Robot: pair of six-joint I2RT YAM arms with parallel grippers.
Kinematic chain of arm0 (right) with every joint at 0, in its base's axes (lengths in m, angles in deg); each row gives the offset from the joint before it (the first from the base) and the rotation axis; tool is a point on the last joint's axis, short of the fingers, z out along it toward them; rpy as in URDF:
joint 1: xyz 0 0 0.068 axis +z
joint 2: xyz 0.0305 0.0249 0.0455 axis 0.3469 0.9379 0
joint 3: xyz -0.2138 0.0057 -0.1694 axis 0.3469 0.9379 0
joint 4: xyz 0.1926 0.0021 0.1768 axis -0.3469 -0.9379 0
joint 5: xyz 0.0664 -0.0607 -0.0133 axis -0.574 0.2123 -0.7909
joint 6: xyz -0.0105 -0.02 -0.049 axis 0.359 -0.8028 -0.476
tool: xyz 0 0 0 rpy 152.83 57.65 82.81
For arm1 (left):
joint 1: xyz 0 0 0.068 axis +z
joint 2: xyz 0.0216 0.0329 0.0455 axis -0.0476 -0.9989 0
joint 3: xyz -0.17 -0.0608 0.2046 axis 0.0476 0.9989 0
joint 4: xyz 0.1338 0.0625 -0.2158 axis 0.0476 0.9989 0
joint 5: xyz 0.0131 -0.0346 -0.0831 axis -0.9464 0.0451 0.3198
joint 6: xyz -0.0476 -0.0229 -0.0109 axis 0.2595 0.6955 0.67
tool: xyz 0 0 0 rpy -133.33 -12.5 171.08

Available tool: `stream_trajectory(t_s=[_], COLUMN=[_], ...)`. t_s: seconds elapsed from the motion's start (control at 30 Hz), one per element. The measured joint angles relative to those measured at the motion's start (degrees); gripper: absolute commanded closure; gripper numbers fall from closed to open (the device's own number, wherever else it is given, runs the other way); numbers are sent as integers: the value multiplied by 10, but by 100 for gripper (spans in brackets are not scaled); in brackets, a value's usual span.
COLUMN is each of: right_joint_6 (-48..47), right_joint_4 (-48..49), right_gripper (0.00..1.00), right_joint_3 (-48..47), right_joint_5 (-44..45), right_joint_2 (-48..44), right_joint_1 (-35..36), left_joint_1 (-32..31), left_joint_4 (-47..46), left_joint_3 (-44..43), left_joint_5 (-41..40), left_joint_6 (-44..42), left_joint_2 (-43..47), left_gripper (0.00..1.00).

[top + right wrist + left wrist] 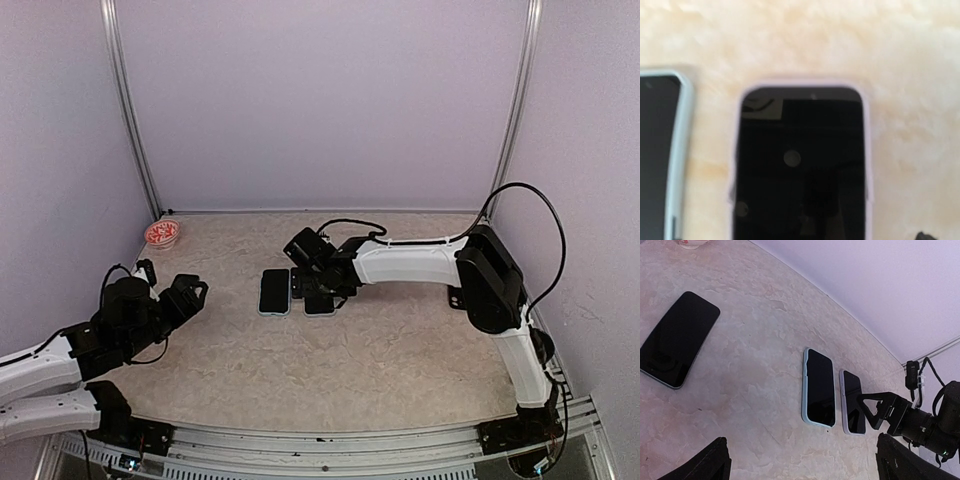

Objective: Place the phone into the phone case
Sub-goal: Place the phone with the phone case at the center of the board, then adjust the phone at the corner of the board.

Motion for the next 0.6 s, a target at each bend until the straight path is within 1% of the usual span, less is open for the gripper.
stream_trajectory(t_s=[0.4, 0.6], right_joint_6=[-26, -27], right_joint_4=[19, 20], right_gripper=[1, 0], right_joint_3=[-41, -58], right_joint_5=[3, 7], right_joint_2=[17, 47], right_joint_1=[-10, -23], left_joint_1=[0, 0], left_joint_4=[3, 17], left_joint_3=[-1, -1], left_joint_5=[-7, -15], left_joint_6=[5, 5], left_joint_2=[-11, -3], left_gripper=[1, 1])
